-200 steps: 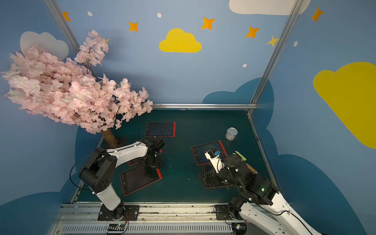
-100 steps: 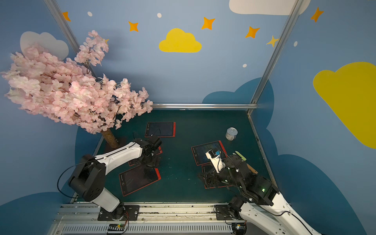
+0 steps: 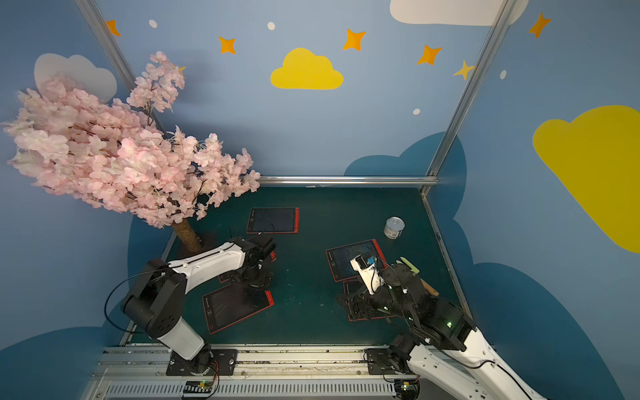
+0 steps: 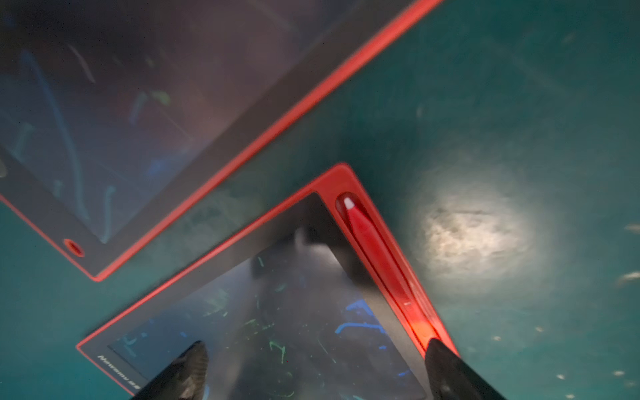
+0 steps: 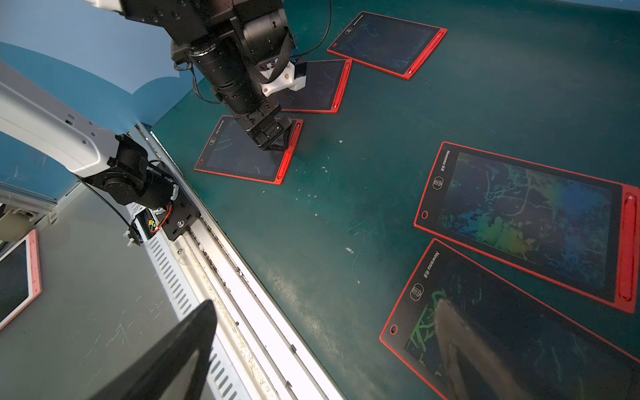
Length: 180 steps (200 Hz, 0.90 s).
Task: Place the stylus back onto the writing tablet
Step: Place the stylus on the writing tablet.
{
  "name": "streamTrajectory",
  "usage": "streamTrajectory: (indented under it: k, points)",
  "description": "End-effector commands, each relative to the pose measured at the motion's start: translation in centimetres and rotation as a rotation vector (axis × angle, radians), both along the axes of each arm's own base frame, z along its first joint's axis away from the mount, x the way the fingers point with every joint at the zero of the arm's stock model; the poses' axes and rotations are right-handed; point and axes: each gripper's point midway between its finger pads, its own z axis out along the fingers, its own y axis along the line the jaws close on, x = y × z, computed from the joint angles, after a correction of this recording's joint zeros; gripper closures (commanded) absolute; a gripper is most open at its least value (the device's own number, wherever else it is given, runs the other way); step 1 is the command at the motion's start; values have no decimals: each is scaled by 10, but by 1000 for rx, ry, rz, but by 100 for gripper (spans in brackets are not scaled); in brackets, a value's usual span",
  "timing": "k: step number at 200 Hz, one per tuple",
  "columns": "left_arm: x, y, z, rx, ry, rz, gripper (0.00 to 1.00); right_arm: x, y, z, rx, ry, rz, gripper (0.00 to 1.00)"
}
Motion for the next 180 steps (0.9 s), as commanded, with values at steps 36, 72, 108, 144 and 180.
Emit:
streamTrajectory:
  k: [36, 72, 108, 144, 180]
  points:
    - [-10, -3, -15, -8, 52, -14, 3, -1, -2, -2, -1, 7, -6, 3]
    - [-11, -2, -21, 2, 58, -3, 3, -1, -2, -2, -3, 8, -7, 3]
    - [-12, 2, -24, 32, 66, 12, 3, -2, -3, -2, -2, 7, -7, 3]
    - [-5, -1, -9, -27, 23, 36, 3, -2, -3, -2, 1, 5, -6, 3]
    - [0, 6, -1, -19, 6, 46, 3, -2, -2, -2, 0, 7, -4, 3]
